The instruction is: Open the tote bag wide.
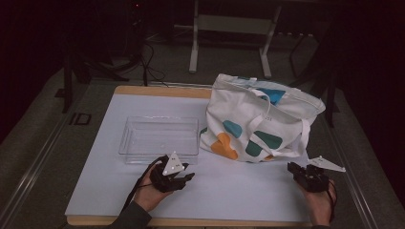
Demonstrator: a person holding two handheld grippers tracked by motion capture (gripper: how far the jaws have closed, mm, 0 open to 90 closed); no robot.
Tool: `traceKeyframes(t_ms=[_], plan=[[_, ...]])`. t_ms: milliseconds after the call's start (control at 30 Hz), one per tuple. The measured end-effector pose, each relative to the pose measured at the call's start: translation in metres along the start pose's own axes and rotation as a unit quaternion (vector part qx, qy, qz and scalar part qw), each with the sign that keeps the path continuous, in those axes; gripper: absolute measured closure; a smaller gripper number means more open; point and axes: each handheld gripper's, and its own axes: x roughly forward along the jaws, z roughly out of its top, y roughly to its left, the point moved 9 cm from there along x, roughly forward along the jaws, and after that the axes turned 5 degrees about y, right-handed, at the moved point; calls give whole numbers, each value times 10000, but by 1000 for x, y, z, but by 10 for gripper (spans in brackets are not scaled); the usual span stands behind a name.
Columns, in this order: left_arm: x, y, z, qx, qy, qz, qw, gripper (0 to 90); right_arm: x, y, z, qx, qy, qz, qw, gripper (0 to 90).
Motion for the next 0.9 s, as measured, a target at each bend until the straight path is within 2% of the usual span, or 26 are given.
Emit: traceKeyframes(t_ms=[167, 267, 600, 767, 900], plan=[[-5, 5, 9, -27, -81, -48, 10000, 578, -3, -8, 5, 78, -41, -47, 9999, 808], [-9, 12, 18, -50, -113, 12, 9999, 552, -6, -15, 12, 109, -55, -105, 9999, 814], [-19, 27, 36, -18, -226, 85, 9997, 552, -9, -23, 31, 263, -143, -108, 9995, 785], [-19, 35, 44, -31, -253, 144, 9996, 553, -10, -27, 43, 280, -204, -88, 9994, 766], [-17, 41, 53, 5, -242, 198, 9995, 550, -8, -31, 54, 402, -243, -31, 9989, 756]])
